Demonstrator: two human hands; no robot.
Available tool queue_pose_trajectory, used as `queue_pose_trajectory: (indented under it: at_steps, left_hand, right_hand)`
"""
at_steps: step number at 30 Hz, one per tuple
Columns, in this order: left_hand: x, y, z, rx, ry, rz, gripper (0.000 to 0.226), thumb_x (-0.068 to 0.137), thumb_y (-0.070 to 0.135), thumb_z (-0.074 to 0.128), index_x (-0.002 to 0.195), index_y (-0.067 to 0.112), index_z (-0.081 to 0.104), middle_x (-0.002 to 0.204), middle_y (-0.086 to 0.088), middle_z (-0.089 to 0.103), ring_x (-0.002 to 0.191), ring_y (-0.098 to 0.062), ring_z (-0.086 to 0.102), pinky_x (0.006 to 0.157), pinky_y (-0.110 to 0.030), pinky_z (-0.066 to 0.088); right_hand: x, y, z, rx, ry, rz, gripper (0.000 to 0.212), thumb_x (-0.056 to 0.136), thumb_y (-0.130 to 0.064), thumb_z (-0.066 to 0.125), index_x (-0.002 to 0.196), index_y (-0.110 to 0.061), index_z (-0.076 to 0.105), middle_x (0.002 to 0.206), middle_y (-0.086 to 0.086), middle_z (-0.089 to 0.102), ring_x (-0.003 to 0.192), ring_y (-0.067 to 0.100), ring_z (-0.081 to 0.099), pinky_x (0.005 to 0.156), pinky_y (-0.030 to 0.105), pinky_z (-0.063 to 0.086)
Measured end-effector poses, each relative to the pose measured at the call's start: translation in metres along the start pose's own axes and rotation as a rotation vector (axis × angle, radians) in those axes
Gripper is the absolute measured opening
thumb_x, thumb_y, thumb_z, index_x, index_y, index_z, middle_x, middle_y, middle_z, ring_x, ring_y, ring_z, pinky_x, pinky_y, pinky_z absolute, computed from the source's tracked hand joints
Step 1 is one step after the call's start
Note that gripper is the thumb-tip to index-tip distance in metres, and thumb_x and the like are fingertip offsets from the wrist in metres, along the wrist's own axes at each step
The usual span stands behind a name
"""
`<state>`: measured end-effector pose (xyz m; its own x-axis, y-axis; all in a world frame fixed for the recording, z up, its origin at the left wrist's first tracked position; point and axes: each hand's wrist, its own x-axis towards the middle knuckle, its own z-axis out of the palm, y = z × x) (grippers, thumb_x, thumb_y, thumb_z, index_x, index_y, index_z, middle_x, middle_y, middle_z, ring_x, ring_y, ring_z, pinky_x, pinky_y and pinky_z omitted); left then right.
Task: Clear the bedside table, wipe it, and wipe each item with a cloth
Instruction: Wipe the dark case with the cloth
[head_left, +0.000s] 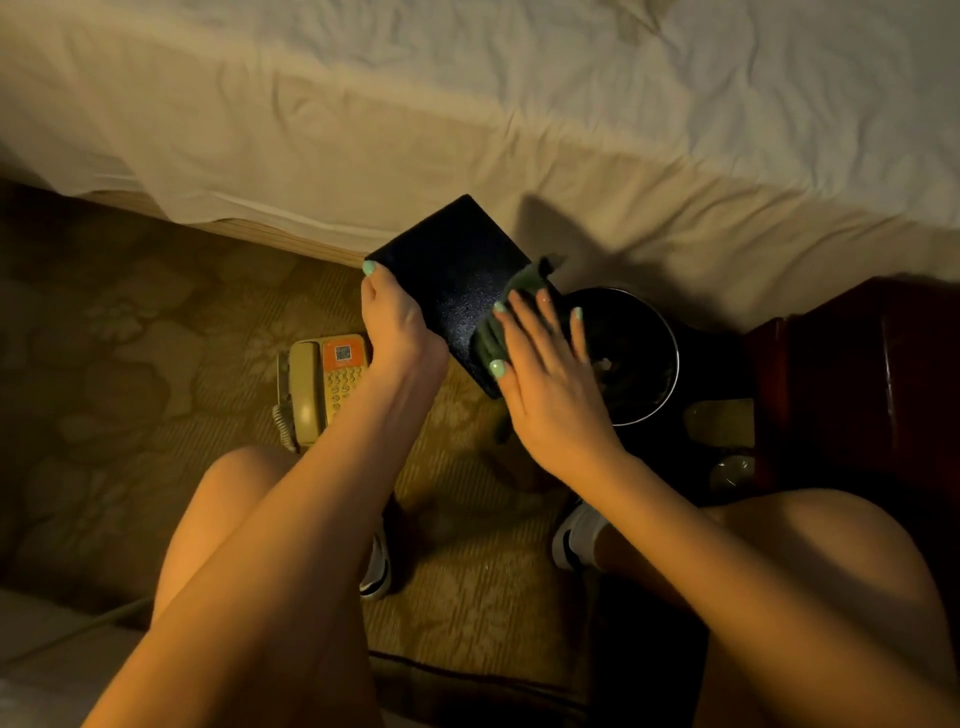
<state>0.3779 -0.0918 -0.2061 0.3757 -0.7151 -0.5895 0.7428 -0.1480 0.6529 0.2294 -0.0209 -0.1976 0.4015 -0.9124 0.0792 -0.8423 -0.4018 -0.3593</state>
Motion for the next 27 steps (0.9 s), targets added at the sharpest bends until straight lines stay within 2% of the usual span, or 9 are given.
queue_pose_trajectory:
  at_steps: [5,10,14,17,19,21,23,25,27]
  left_hand:
    - [-0.018,-0.004,0.011,0.061,-0.074,0.067,0.037,0.105,0.033,0.035,0.136,0.014,0.044,0.133,-0.009,0.054,0.122,-0.027,0.055,0.105,-0.049,0.044]
    - [-0.034,-0.007,0.015,0.058,-0.342,0.073,0.03,0.106,0.026,0.035,0.135,0.023,0.042,0.132,-0.007,0.055,0.124,-0.024,0.054,0.105,-0.039,0.046]
    - [-0.041,-0.007,0.016,0.112,-0.479,0.033,0.035,0.105,0.021,0.037,0.139,0.018,0.041,0.139,-0.013,0.051,0.124,-0.024,0.056,0.105,-0.04,0.046]
    - [-0.046,-0.001,0.02,0.235,-0.609,0.065,0.029,0.104,0.017,0.039,0.133,0.018,0.043,0.123,-0.008,0.058,0.1,-0.018,0.068,0.087,-0.036,0.055]
    - [-0.044,0.002,0.022,0.308,-0.635,0.062,0.032,0.102,0.013,0.045,0.132,0.021,0.045,0.118,-0.009,0.062,0.099,-0.027,0.068,0.087,-0.042,0.054]
    - [-0.038,0.002,0.022,0.452,-0.602,0.098,0.041,0.099,0.012,0.051,0.137,0.026,0.044,0.125,-0.009,0.061,0.107,-0.03,0.066,0.092,-0.044,0.055]
    - [-0.032,0.0,0.02,0.648,-0.568,0.151,0.053,0.097,0.013,0.055,0.143,0.032,0.038,0.132,-0.007,0.056,0.113,-0.026,0.063,0.093,-0.041,0.054]
    - [-0.029,-0.004,0.016,0.862,-0.56,0.256,0.06,0.095,0.014,0.059,0.147,0.03,0.034,0.137,-0.005,0.049,0.115,-0.021,0.058,0.093,-0.036,0.053]
    - [-0.024,-0.009,0.011,1.088,-0.54,0.404,0.062,0.092,0.018,0.064,0.146,0.025,0.036,0.142,-0.003,0.039,0.123,-0.02,0.048,0.103,-0.041,0.046]
  right_hand:
    - [-0.005,-0.002,0.004,-0.048,-0.118,0.033,0.064,0.098,-0.037,0.03,0.148,0.0,0.022,0.156,0.021,0.018,0.146,0.038,0.012,0.119,0.046,0.016]
    - [0.009,0.006,-0.011,0.134,-0.219,0.08,0.076,0.1,-0.038,0.039,0.151,-0.006,-0.007,0.16,0.012,-0.014,0.146,0.024,-0.017,0.116,0.029,-0.007]
    - [0.012,0.009,-0.015,0.232,-0.271,0.136,0.1,0.091,-0.049,0.053,0.149,-0.011,-0.02,0.157,0.004,-0.026,0.144,0.017,-0.025,0.113,0.026,-0.01]
    - [0.01,0.007,-0.02,0.319,-0.202,0.165,0.089,0.094,-0.029,0.056,0.151,-0.011,-0.01,0.161,0.006,-0.011,0.148,0.018,-0.008,0.114,0.023,0.001]
    - [0.012,0.01,-0.027,0.387,-0.07,0.208,0.074,0.095,-0.017,0.053,0.153,-0.01,0.008,0.158,0.01,0.018,0.144,0.022,0.022,0.111,0.025,0.023]
    - [0.015,0.017,-0.034,0.453,0.063,0.286,0.057,0.096,-0.012,0.051,0.148,-0.011,0.027,0.143,0.01,0.044,0.128,0.022,0.046,0.099,0.026,0.039]
    - [0.018,0.028,-0.041,0.534,0.175,0.366,0.046,0.096,-0.008,0.051,0.14,-0.008,0.04,0.128,0.007,0.054,0.118,0.018,0.053,0.09,0.012,0.04]
    - [0.018,0.037,-0.047,0.581,0.284,0.418,0.04,0.095,-0.004,0.052,0.135,-0.004,0.047,0.116,0.0,0.054,0.111,0.009,0.052,0.082,-0.003,0.034]
    - [0.017,0.043,-0.051,0.633,0.379,0.467,0.037,0.096,-0.005,0.051,0.133,-0.003,0.048,0.113,-0.004,0.052,0.107,0.004,0.05,0.08,-0.007,0.034]
